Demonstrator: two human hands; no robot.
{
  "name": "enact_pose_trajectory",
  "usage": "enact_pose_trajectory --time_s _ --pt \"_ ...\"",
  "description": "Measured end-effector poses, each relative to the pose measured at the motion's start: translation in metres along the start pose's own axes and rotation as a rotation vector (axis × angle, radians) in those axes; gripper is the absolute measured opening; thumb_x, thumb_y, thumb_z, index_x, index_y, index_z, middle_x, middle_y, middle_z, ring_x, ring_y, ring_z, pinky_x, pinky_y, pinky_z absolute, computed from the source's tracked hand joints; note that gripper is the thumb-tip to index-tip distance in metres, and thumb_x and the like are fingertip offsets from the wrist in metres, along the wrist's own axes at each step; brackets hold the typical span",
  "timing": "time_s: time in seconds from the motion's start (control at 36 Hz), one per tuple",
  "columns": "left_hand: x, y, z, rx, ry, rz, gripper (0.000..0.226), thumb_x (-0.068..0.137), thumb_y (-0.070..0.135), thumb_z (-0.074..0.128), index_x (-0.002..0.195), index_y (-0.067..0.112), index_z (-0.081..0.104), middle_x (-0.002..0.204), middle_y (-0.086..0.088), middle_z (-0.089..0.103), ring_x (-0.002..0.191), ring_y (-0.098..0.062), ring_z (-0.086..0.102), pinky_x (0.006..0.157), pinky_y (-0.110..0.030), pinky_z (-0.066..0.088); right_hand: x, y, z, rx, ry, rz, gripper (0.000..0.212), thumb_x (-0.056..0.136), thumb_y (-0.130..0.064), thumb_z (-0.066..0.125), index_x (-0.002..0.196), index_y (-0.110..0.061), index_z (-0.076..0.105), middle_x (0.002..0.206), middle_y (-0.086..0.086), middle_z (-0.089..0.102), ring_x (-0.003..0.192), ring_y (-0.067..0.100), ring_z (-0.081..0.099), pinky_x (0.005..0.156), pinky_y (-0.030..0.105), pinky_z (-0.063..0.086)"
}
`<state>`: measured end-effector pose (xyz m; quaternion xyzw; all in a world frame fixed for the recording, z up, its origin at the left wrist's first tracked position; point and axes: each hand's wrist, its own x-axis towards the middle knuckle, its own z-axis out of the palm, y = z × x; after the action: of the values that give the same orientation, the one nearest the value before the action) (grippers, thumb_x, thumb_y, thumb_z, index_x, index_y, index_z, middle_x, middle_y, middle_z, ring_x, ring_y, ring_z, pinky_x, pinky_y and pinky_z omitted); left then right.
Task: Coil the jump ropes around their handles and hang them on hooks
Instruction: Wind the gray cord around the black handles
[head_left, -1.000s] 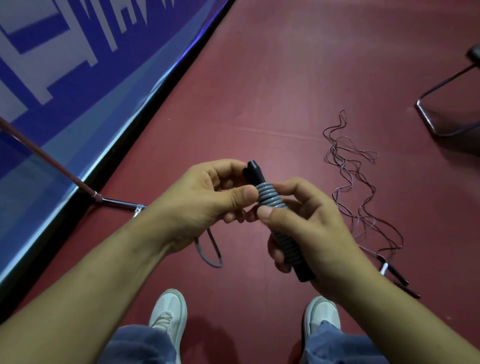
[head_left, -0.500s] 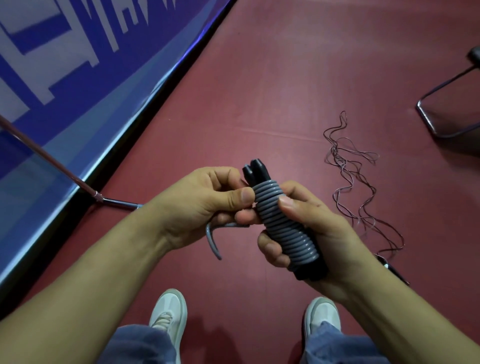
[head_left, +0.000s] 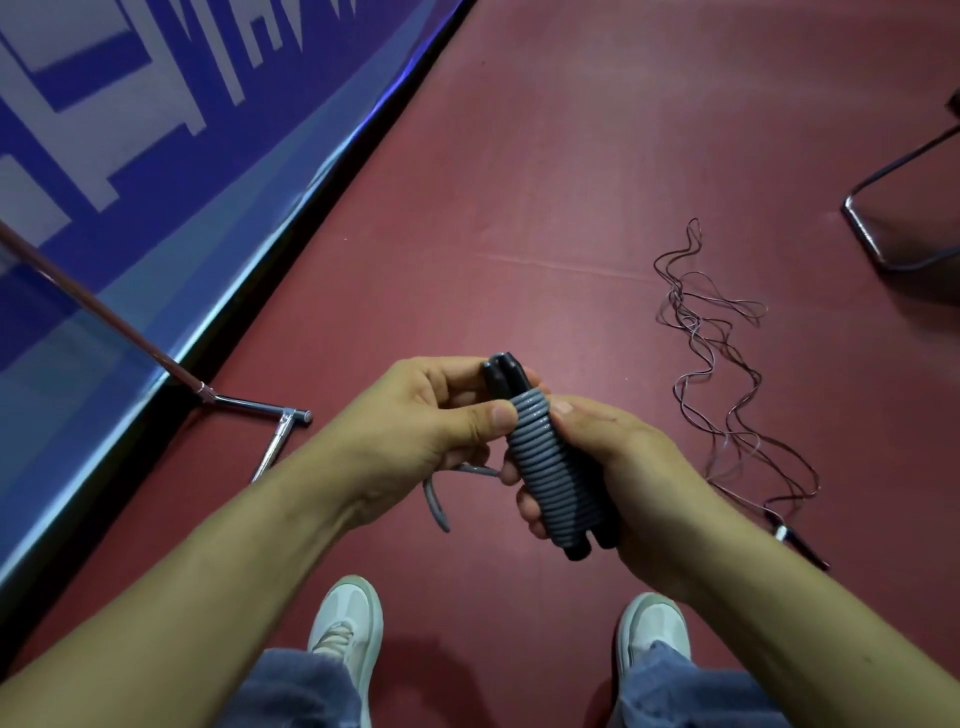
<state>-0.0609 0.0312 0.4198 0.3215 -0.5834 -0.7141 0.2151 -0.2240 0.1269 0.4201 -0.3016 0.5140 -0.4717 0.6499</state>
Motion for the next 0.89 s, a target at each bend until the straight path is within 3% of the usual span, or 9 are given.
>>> enact_pose_trajectory --time_s 0.06,0.11,0.22,0.33,0.47,0.56,0.69,0.81,0.89 --pt "0.001 0.004 0.001 -0.045 -0.049 0.010 0.034 0.086 0.011 0.072 0.120 0.007 0.072 0.106 -0.011 0.074 0.081 -0.030 0.053 0.077 -0.045 0.040 0.000 -0.003 0.003 0.048 -0.018 -0.015 0.040 0.103 -0.041 0.045 0.106 -0.009 0.067 0.081 0.021 0.063 0.059 0.028 0.056 0.057 0.036 0.048" --pt "0.001 0.009 0.000 -0.068 -0.099 0.026 0.036 0.087 0.010 0.072 0.122 0.003 0.069 0.092 -0.007 0.072 0.060 -0.017 0.053 0.063 -0.026 0.046 -0.001 -0.007 0.005 0.040 -0.075 -0.026 0.051 0.093 -0.059 0.051 0.114 -0.017 0.069 0.077 0.018 0.061 0.055 0.027 0.054 0.056 0.035 0.048" --pt "0.000 0.017 -0.003 -0.010 -0.166 0.061 0.048 0.082 0.020 0.074 0.125 -0.001 0.067 0.083 -0.010 0.064 0.054 -0.008 0.047 0.049 -0.013 0.038 -0.003 -0.013 0.006 0.031 -0.104 0.027 0.054 0.084 -0.067 0.061 0.087 -0.014 0.068 0.069 0.015 0.059 0.048 0.025 0.052 0.052 0.032 0.048" --pt "0.002 0.020 -0.004 0.035 -0.184 0.085 0.044 0.082 0.021 0.081 0.123 0.009 0.072 0.111 -0.038 0.064 0.076 -0.024 0.054 0.066 -0.032 0.044 -0.006 -0.016 0.006 0.162 -0.173 0.154 0.043 0.089 -0.060 0.059 0.079 -0.019 0.065 0.061 0.010 0.056 0.041 0.022 0.051 0.047 0.027 0.046" --pt "0.001 0.020 0.002 -0.128 -0.214 0.074 0.031 0.086 0.001 0.062 0.116 -0.005 0.065 0.079 -0.008 0.073 0.055 -0.011 0.063 0.057 -0.020 0.050 -0.010 -0.017 0.005 0.331 -0.290 0.298 0.054 0.090 -0.065 0.051 0.078 -0.012 0.060 0.052 0.008 0.054 0.034 0.021 0.053 0.040 0.023 0.046" --pt "0.004 0.014 0.005 -0.145 -0.192 0.082 0.031 0.086 0.016 0.076 0.113 0.000 0.070 0.095 -0.019 0.069 0.073 -0.036 0.055 0.075 -0.049 0.036 -0.009 -0.015 0.003 0.391 -0.360 0.306 0.058 0.088 -0.066 0.057 0.077 -0.009 0.063 0.057 0.013 0.058 0.037 0.023 0.058 0.039 0.024 0.050" --pt "0.008 0.011 0.008 -0.060 0.005 0.069 0.019 0.081 0.016 0.079 0.094 0.003 0.076 0.088 -0.027 0.068 0.060 -0.021 0.044 0.059 -0.025 0.041 -0.003 -0.008 0.012 0.060 -0.175 0.116 0.034 0.077 -0.052 0.069 0.090 -0.021 0.072 0.081 0.009 0.061 0.054 0.030 0.060 0.055 0.039 0.058" --pt "0.010 0.007 0.011 0.016 0.176 0.066 0.002 0.085 0.004 0.075 0.086 0.002 0.075 0.065 -0.009 0.066 0.049 -0.008 0.051 0.049 -0.017 0.044 0.007 -0.003 0.009 -0.370 0.073 -0.092 0.053 0.077 -0.047 0.080 0.110 -0.009 0.067 0.085 0.018 0.068 0.067 0.026 0.060 0.063 0.044 0.050" --pt "0.011 0.007 0.013 0.075 0.270 0.089 0.004 0.083 0.004 0.079 0.085 0.002 0.076 0.061 -0.008 0.065 0.045 -0.010 0.049 0.048 -0.020 0.045 0.007 -0.002 0.011 -0.395 0.122 -0.158 0.010 0.096 -0.024 0.068 0.095 -0.014 0.071 0.079 0.005 0.073 0.071 0.022 0.063 0.067 0.043 0.049"
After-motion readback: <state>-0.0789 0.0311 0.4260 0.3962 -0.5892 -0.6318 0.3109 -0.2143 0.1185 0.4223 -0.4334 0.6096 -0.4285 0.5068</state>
